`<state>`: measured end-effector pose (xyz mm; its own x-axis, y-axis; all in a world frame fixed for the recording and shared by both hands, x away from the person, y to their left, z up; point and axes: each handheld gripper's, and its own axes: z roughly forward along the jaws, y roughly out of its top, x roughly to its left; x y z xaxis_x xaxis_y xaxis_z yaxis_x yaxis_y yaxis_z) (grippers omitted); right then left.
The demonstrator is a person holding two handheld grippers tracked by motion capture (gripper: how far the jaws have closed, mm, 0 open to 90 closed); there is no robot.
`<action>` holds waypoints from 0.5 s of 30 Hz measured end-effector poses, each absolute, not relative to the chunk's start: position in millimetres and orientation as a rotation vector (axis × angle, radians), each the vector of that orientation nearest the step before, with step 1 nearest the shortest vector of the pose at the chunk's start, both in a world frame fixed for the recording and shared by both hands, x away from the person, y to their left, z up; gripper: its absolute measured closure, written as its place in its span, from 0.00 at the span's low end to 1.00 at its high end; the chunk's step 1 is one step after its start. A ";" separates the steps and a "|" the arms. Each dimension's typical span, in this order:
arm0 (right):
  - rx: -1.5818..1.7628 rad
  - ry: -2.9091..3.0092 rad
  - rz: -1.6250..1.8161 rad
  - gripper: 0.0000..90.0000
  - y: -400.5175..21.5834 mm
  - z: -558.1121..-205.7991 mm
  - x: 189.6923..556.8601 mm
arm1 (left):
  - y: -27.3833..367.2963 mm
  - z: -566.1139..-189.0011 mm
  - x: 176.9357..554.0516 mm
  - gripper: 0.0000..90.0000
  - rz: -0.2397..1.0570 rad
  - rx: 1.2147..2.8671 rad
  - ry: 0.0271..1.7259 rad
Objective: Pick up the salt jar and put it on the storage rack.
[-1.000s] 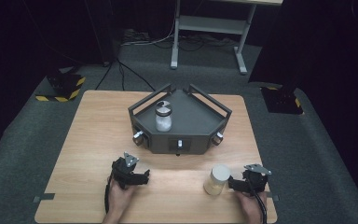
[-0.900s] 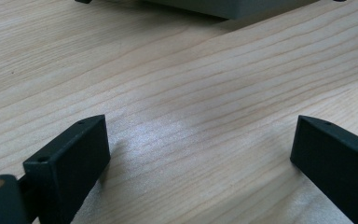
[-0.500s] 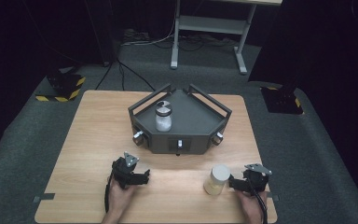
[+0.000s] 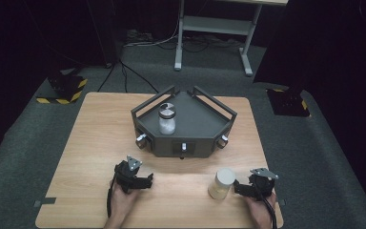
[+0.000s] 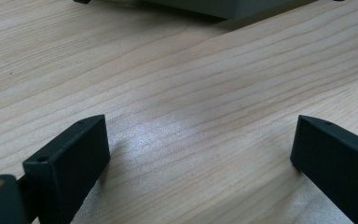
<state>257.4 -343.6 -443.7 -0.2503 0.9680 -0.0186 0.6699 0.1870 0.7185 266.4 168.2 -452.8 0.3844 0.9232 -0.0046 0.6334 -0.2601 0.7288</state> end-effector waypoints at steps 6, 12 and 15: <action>1.508 2.019 0.840 0.00 -348.5 -443.5 260.8 | 168.4 -452.6 266.1 0.05 0.570 1.997 1.333; 1.503 2.018 0.841 0.01 -348.5 -443.9 260.4 | 168.4 -452.8 267.9 0.04 0.571 1.995 1.335; 1.511 2.005 0.843 0.02 -347.9 -444.3 260.6 | 168.4 -452.7 268.4 0.04 0.569 1.997 1.334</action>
